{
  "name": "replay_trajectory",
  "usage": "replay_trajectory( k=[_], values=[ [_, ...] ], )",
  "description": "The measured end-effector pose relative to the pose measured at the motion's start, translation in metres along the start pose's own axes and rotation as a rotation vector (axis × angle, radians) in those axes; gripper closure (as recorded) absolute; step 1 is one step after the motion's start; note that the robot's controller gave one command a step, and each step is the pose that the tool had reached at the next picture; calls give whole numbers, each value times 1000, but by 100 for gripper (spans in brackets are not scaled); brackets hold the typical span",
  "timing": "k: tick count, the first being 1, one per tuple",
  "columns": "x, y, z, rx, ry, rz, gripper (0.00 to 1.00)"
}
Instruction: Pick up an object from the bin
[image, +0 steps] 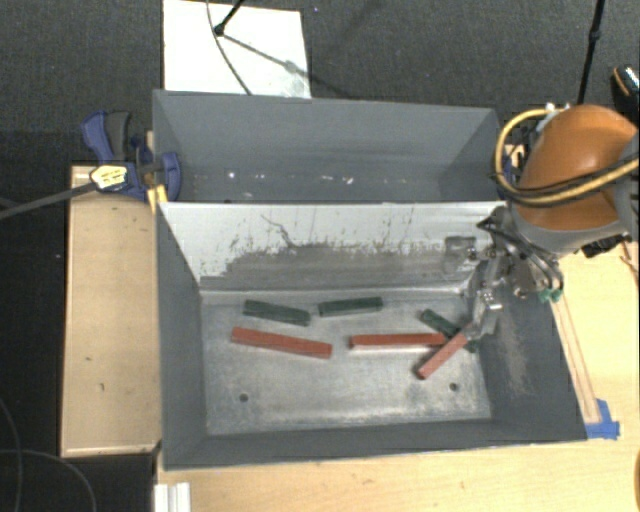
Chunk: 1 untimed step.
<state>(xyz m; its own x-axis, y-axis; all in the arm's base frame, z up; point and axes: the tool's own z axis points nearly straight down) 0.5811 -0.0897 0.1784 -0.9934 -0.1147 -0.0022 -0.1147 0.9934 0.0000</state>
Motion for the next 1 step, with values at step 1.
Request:
replay_trajectory(
  k=[1],
  values=[
    [15, -3, 106, -3, 7, 40, 0]
  ],
)
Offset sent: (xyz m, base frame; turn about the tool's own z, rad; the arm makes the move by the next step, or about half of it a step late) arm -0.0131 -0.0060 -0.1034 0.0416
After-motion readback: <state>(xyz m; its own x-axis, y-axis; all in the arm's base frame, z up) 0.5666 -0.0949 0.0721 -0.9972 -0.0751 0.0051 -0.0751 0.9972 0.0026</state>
